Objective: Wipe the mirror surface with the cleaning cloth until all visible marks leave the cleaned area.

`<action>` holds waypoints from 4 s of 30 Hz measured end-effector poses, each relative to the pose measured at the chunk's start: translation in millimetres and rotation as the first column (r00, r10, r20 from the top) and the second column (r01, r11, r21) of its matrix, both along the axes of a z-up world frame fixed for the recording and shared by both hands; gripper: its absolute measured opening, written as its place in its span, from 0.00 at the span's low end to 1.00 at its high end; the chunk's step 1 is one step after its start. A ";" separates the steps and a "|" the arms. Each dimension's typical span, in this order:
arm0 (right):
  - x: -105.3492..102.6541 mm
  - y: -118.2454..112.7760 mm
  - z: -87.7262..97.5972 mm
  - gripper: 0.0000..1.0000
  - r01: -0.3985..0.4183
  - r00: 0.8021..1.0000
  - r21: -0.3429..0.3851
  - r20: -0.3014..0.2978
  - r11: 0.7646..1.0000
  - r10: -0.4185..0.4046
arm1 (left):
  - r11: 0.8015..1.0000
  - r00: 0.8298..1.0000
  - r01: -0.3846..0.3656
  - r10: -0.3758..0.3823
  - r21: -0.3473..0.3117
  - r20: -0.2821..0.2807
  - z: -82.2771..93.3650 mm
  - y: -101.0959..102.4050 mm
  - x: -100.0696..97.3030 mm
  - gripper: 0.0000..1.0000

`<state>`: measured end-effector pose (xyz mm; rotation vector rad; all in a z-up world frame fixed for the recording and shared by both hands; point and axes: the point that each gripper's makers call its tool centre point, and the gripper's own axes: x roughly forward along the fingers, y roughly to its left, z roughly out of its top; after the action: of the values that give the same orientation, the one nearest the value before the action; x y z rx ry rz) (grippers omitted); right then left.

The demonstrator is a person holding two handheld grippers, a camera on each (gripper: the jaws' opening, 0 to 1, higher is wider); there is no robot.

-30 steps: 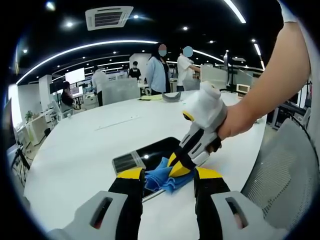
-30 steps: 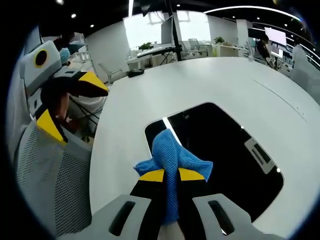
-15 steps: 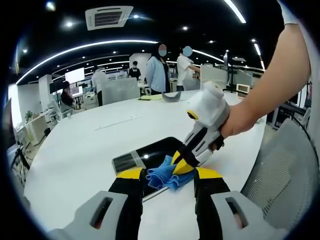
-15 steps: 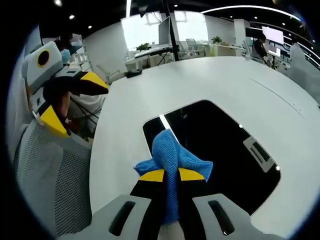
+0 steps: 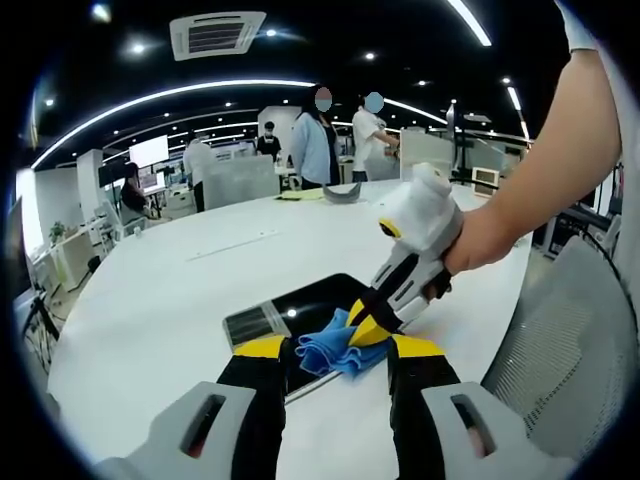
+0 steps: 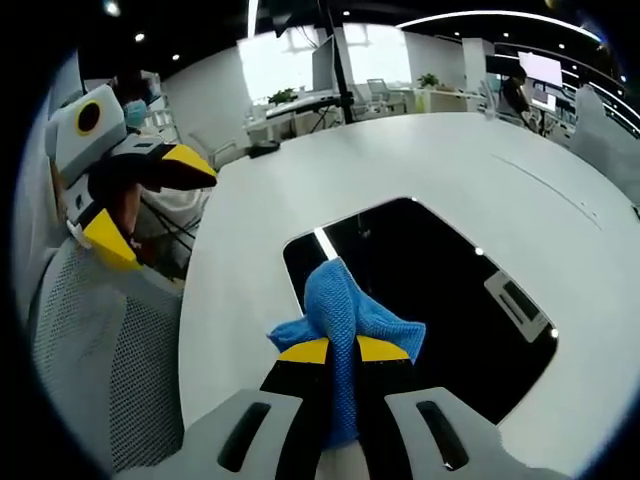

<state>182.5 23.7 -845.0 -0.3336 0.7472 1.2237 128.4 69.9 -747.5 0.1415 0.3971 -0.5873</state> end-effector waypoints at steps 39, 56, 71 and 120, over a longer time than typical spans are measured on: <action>-0.3 -25.6 0.2 0.04 0.072 0.997 0.002 0.007 0.997 -0.072 | 1.000 1.000 0.002 -0.002 0.003 -0.006 -1.0 -0.1 -0.2 0.38; -0.1 -37.9 0.2 0.04 0.099 0.995 -0.001 0.006 0.995 -0.099 | 1.000 1.000 0.007 -0.007 0.006 -0.006 -1.1 -0.9 -0.5 0.38; 0.5 -48.6 -0.5 0.04 0.131 0.991 -0.004 0.002 0.991 -0.131 | 1.000 1.000 0.017 -0.016 0.011 -0.006 -1.6 -2.5 -1.2 0.38; -0.5 -82.2 -0.3 0.04 0.235 0.972 -0.011 0.003 0.972 -0.235 | 0.999 0.999 0.038 -0.038 0.017 -0.009 -2.3 -6.1 -2.9 0.37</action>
<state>182.0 -58.4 -845.3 -0.2469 0.7696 0.9953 125.4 63.9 -749.8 0.1633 0.4090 -0.6222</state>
